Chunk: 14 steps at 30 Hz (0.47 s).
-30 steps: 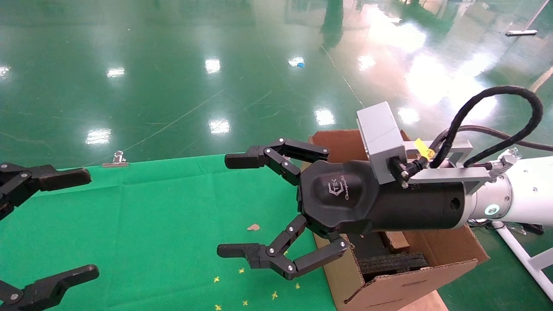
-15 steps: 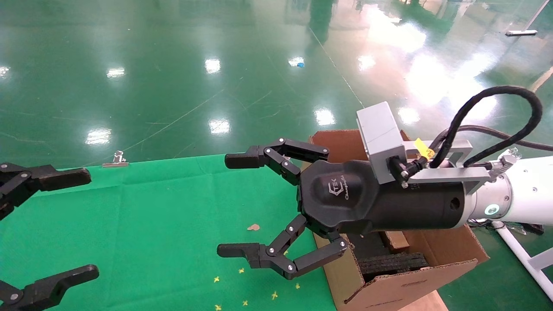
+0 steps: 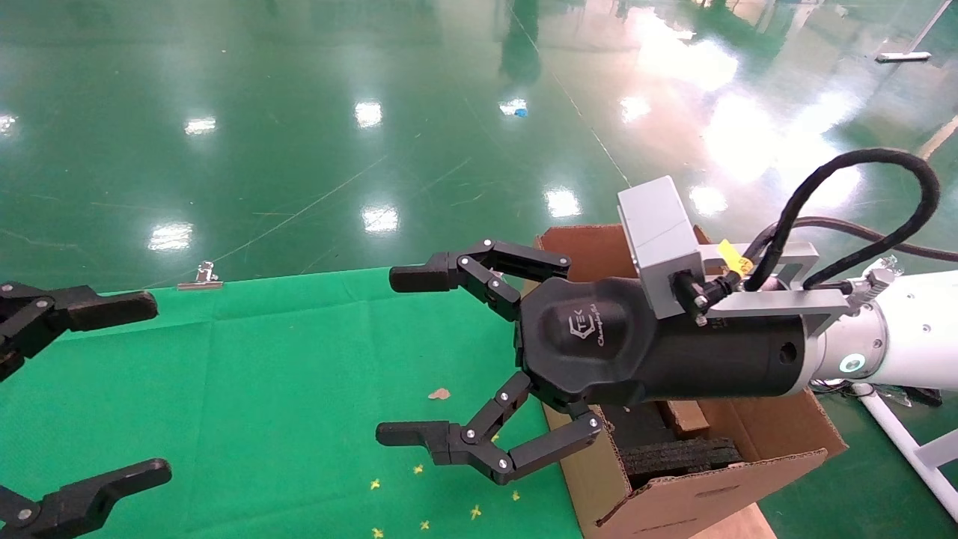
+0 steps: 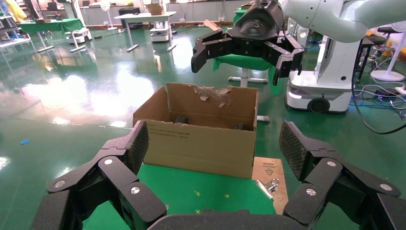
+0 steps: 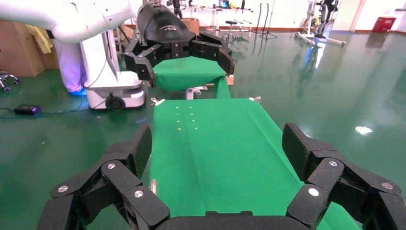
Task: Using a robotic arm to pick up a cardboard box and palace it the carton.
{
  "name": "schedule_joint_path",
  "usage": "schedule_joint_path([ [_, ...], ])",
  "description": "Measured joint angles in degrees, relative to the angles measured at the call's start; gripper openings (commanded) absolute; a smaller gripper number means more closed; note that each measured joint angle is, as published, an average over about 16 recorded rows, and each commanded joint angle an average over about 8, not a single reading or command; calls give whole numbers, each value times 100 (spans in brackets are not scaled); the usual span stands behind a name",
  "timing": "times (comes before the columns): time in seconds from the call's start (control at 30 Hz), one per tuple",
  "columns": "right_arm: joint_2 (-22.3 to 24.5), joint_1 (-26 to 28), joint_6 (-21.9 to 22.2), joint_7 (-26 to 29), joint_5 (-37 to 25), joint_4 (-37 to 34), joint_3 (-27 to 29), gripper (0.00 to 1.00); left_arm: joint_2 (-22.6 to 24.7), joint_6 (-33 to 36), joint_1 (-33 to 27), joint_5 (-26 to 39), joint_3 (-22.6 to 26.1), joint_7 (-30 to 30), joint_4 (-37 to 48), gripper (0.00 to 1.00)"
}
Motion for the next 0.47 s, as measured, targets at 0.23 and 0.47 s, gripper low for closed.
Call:
schedule_joint_path([
  [0.23,0,0,0,0,0,0,0,100,0,0,0,0,0,0,0,100],
  [0.47,0,0,0,0,0,0,0,100,0,0,0,0,0,0,0,100],
])
